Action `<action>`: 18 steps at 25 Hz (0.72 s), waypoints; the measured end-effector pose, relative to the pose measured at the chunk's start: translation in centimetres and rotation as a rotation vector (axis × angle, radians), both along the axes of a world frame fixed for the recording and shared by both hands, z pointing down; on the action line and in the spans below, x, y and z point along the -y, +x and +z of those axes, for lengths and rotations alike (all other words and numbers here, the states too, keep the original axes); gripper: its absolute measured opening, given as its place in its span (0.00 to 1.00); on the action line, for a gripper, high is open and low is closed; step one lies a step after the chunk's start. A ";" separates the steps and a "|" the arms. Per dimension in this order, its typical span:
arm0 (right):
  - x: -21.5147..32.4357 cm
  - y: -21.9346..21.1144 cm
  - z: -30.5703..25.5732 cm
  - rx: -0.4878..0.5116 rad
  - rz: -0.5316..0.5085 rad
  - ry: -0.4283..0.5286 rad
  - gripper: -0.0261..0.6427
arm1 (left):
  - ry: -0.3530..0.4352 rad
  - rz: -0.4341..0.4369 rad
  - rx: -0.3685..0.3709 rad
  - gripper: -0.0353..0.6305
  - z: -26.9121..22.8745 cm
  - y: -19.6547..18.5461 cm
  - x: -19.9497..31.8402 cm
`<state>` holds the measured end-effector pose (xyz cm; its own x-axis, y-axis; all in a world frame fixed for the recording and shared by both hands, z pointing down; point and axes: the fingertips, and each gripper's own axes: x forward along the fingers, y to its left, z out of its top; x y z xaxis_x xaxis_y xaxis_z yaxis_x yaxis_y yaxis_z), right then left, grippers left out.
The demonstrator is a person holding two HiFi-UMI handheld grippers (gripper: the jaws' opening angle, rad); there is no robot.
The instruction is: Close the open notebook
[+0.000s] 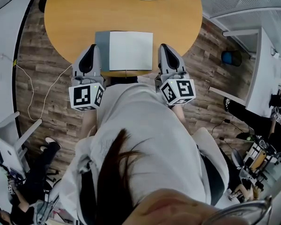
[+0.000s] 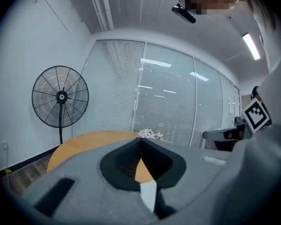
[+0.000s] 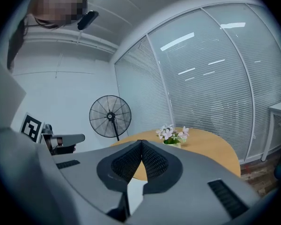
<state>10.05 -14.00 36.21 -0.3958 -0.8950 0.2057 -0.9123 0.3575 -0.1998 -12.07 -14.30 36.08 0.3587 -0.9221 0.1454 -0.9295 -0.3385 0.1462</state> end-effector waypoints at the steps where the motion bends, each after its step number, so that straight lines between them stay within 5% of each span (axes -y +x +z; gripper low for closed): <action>1: 0.1 0.0 0.0 0.002 -0.002 0.001 0.04 | -0.001 -0.003 0.002 0.07 0.0 -0.1 0.1; 18: 0.8 -0.5 0.2 -0.002 -0.030 -0.008 0.04 | -0.084 -0.111 0.032 0.07 1.9 -3.4 -0.2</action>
